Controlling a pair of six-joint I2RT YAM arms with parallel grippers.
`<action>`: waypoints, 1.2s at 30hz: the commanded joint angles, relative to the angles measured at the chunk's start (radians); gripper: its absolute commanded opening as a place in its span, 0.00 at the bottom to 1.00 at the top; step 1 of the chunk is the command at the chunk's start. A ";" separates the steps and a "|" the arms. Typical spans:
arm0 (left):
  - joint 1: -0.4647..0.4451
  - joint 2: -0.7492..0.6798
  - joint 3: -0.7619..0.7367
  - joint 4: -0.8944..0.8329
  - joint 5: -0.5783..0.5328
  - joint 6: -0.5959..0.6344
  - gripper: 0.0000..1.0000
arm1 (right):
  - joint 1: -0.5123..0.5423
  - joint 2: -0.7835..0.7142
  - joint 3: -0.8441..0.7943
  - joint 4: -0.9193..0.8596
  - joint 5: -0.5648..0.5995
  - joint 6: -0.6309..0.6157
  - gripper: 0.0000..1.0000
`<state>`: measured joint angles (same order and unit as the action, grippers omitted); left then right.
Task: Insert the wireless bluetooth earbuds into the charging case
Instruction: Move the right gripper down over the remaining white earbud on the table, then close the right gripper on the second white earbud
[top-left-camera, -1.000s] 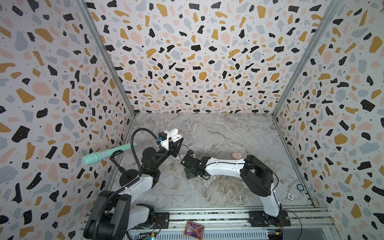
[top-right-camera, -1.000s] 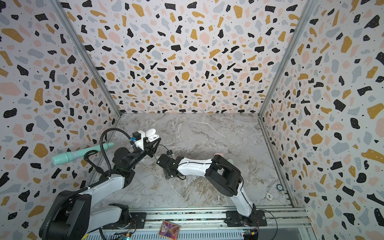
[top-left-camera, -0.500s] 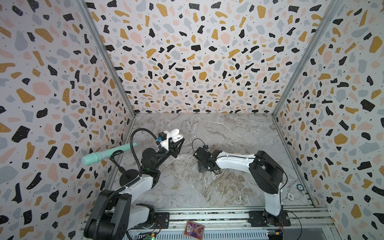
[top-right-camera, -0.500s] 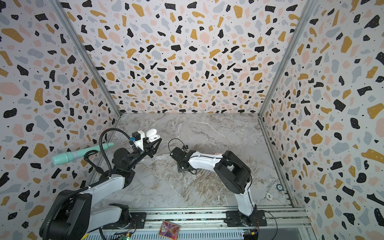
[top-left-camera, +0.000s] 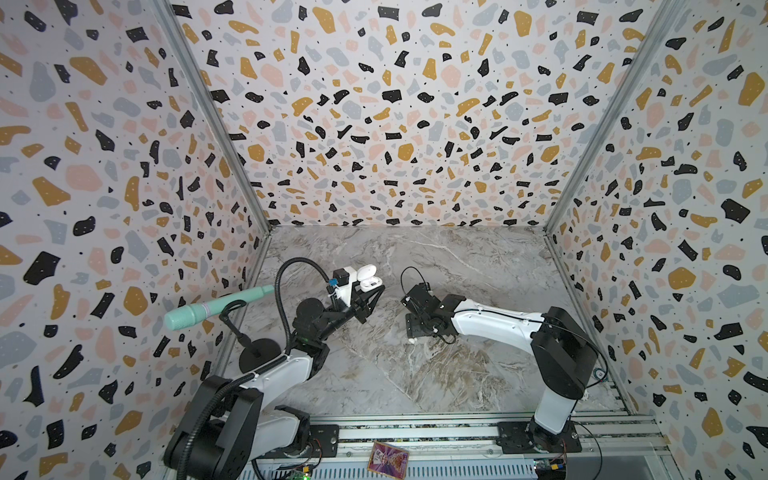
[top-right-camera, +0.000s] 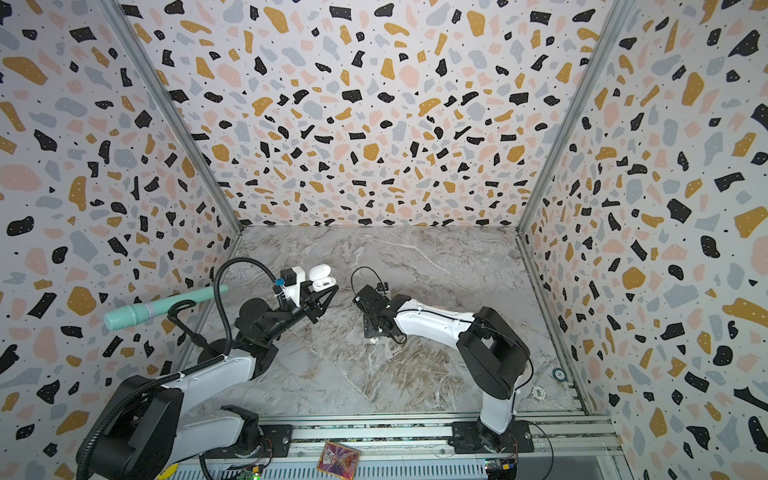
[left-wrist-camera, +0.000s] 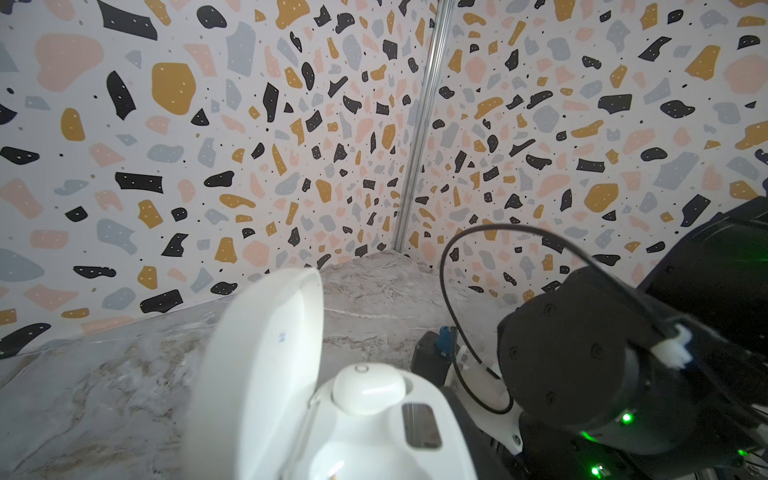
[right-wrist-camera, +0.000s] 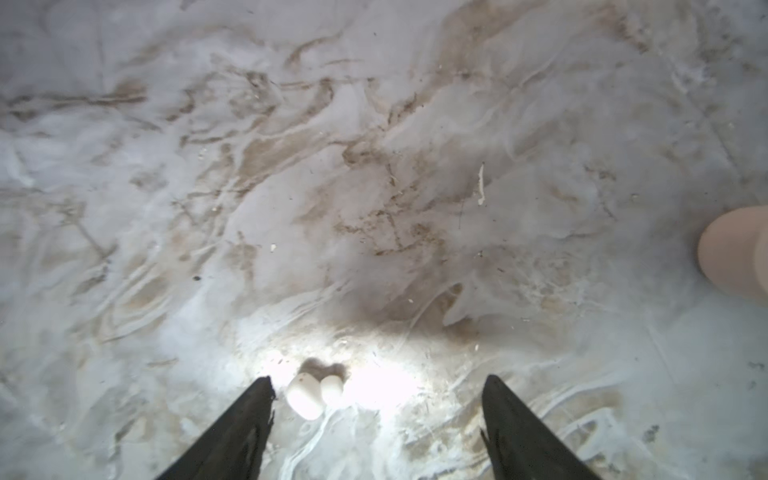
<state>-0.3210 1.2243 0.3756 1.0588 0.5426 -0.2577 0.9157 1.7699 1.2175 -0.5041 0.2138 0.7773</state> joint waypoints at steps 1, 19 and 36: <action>-0.001 -0.005 0.006 0.034 0.010 0.018 0.17 | 0.007 -0.017 -0.008 0.014 -0.048 -0.002 0.81; -0.003 -0.003 0.008 0.024 0.012 0.023 0.17 | 0.010 0.103 0.051 0.031 -0.054 -0.082 0.83; -0.002 -0.005 0.011 0.017 0.013 0.023 0.17 | -0.009 0.153 0.050 0.116 -0.299 -0.130 0.77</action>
<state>-0.3210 1.2243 0.3756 1.0321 0.5426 -0.2478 0.9115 1.9144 1.2556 -0.3866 -0.0444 0.6624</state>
